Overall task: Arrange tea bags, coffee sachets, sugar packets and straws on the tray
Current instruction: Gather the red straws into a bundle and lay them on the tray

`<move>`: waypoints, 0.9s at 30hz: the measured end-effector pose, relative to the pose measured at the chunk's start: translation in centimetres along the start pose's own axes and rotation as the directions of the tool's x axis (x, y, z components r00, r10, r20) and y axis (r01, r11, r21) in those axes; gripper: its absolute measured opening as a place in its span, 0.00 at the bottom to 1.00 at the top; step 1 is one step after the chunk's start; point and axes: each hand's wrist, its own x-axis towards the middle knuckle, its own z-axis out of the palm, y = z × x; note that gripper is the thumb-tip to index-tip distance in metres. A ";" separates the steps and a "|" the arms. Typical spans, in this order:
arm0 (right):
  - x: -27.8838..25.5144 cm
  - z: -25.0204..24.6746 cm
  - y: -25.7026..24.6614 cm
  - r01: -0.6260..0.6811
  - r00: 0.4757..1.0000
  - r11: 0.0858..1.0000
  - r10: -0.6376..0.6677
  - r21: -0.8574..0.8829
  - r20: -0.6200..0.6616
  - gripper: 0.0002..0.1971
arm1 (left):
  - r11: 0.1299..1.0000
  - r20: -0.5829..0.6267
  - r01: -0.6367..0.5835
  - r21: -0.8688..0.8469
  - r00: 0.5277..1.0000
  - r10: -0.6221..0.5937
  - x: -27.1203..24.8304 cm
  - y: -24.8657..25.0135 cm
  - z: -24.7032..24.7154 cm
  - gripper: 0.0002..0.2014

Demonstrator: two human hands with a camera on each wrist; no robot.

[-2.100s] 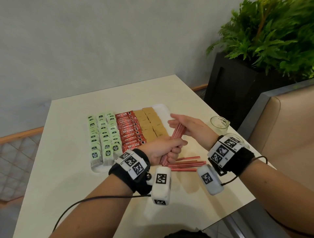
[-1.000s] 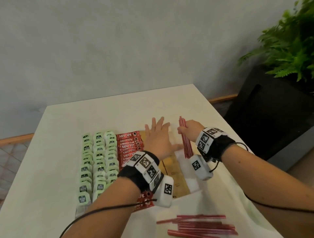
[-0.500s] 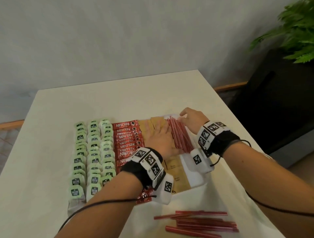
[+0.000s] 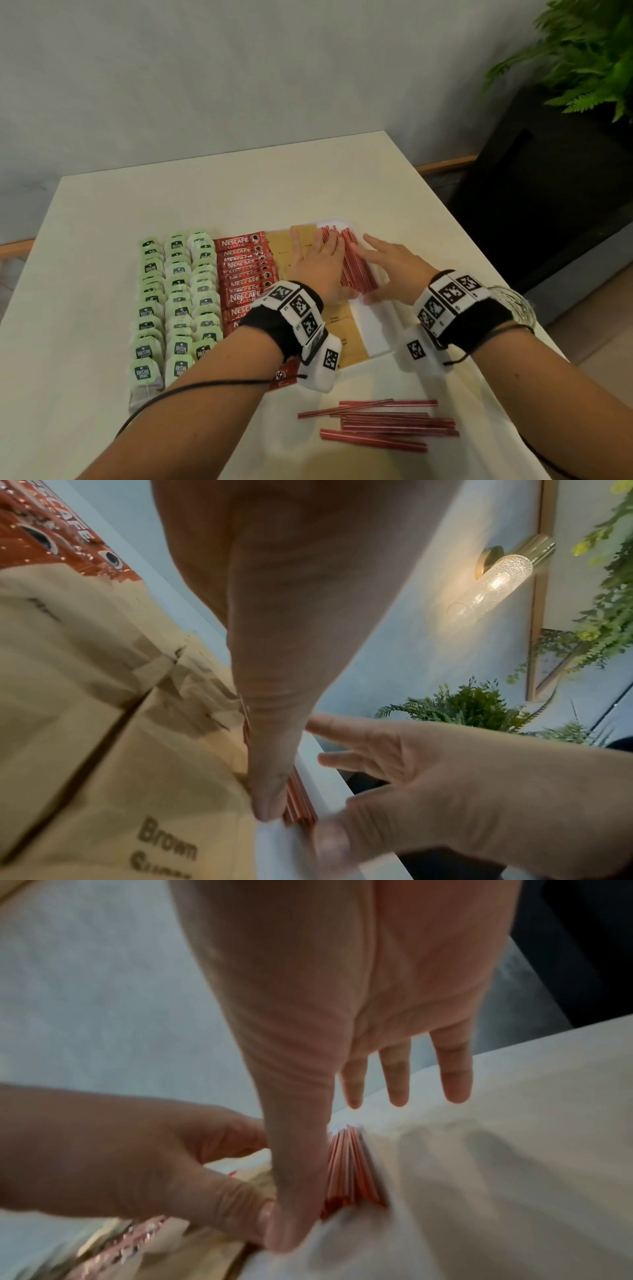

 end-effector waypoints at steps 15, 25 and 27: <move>2.1 -0.4 -1.1 -0.046 0.998 0.998 0.043 -0.051 -0.048 0.60 | 0.997 0.020 0.070 0.044 0.997 -0.071 1.1 -0.4 -1.3 0.54; 1.8 -1.3 0.0 -0.028 0.997 0.997 0.033 -0.077 0.071 0.62 | 0.994 0.051 0.104 -0.017 0.993 -0.103 1.4 -0.2 -1.5 0.62; 2.1 -1.1 0.0 -0.033 0.999 0.996 0.036 -0.084 0.038 0.56 | 0.992 0.048 0.122 -0.018 0.991 -0.121 1.5 -0.4 -1.4 0.64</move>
